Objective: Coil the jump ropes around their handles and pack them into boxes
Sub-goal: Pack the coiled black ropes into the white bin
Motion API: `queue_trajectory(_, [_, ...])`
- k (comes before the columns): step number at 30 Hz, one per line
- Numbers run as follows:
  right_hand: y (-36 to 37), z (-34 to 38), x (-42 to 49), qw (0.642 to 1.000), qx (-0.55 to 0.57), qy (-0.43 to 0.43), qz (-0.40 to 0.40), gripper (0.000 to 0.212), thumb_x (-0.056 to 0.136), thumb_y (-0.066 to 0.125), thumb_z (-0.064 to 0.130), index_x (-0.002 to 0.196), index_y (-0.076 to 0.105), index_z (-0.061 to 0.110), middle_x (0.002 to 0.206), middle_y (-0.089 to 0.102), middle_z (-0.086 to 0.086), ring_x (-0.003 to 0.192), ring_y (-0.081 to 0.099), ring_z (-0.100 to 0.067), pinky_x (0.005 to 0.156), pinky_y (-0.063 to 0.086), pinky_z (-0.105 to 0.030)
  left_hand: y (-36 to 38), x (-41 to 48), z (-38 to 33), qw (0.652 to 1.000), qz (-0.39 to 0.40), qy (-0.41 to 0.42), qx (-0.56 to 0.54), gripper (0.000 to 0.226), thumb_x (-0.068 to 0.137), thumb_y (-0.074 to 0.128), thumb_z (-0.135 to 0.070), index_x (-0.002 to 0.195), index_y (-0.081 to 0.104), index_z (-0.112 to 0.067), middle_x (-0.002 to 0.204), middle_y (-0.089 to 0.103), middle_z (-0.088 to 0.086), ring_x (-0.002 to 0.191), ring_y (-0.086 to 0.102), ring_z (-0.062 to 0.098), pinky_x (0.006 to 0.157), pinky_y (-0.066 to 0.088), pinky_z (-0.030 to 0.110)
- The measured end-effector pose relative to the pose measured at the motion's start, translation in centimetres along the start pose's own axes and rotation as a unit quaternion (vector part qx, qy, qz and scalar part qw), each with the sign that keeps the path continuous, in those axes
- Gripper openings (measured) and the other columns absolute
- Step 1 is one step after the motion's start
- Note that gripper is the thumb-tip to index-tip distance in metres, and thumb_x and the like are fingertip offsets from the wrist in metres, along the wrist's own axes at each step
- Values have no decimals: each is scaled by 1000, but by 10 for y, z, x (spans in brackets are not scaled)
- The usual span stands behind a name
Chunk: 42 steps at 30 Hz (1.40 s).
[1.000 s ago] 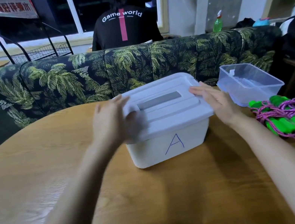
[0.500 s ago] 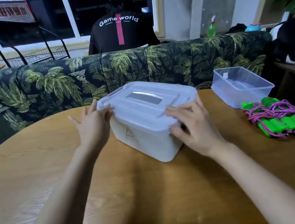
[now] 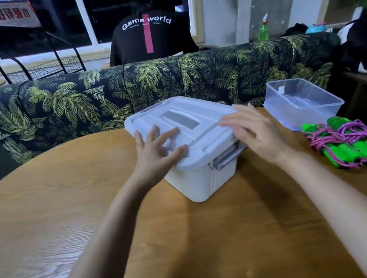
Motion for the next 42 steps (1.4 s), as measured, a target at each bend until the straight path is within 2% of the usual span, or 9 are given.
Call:
queue_trajectory(4, [3,21,-21,998,-15,-50,-34,35,92,55,39,118,66,19,118,55,24,115,52,-12,124,10,-35,-29,23,19,996,85,19,35,70,60,56,-80,127,40,-65,164,12,-8,152,-7,15,118,-4,64])
queue_trajectory(7, [8,28,-36,995,-43,-90,-13,42,89,64,43,121,64,16,128,61,12,117,53,-13,124,14,-38,-45,32,20,991,-37,95,82,69,76,68,-63,137,54,-34,153,41,2,145,34,18,117,27,54])
queue_trajectory(10, [6,26,-47,993,-49,-104,-5,48,88,68,37,130,62,16,137,57,9,125,50,-13,121,22,-34,-41,18,1,960,-165,212,74,29,87,71,-11,116,71,-12,111,71,-2,100,65,1,90,54,40])
queue_trajectory(13, [1,21,-56,992,-55,-113,-9,50,89,71,22,137,57,18,136,55,9,128,50,-16,113,32,-26,-33,-7,-9,950,-158,262,59,24,99,56,-26,113,71,-14,102,73,-6,94,68,2,84,55,36])
queue_trajectory(19, [-3,20,-57,990,-66,-110,-55,42,85,72,5,127,65,8,129,63,1,123,57,-17,109,40,-26,-15,-34,-3,916,-93,339,195,52,90,65,-36,135,58,-10,155,39,4,146,29,8,123,20,39])
queue_trajectory(23, [3,24,-57,990,-64,-97,-82,38,86,70,2,123,66,4,130,62,-4,127,54,-20,114,34,-27,-12,-37,1,916,-109,335,192,52,88,68,-20,138,57,-8,145,49,2,136,40,5,120,24,24])
queue_trajectory(33, [16,29,-68,976,-93,-92,-173,34,79,71,-15,111,70,-2,112,70,-11,115,64,-25,109,43,-26,3,-43,16,910,-172,348,144,33,97,60,-13,129,64,-5,132,63,6,126,58,20,105,46,49])
queue_trajectory(37, [21,28,-74,982,-93,-82,-139,36,84,75,8,118,64,4,117,66,-8,122,57,-21,110,42,-30,6,-50,15,917,-138,341,153,44,91,68,-11,134,59,-5,137,59,5,131,53,22,108,43,50])
queue_trajectory(42, [23,36,-73,988,-107,-25,-110,70,69,74,59,118,56,13,122,62,-3,125,53,-17,95,44,-19,6,-55,4,924,-150,308,172,73,77,72,-58,129,61,-8,133,61,2,129,53,16,112,39,38])
Point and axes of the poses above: each hand's wrist, its own x-axis towards the middle knuckle, its own y-axis out of the palm, z = x × y, the point moved 4 cm from there along x, towards the middle knuckle
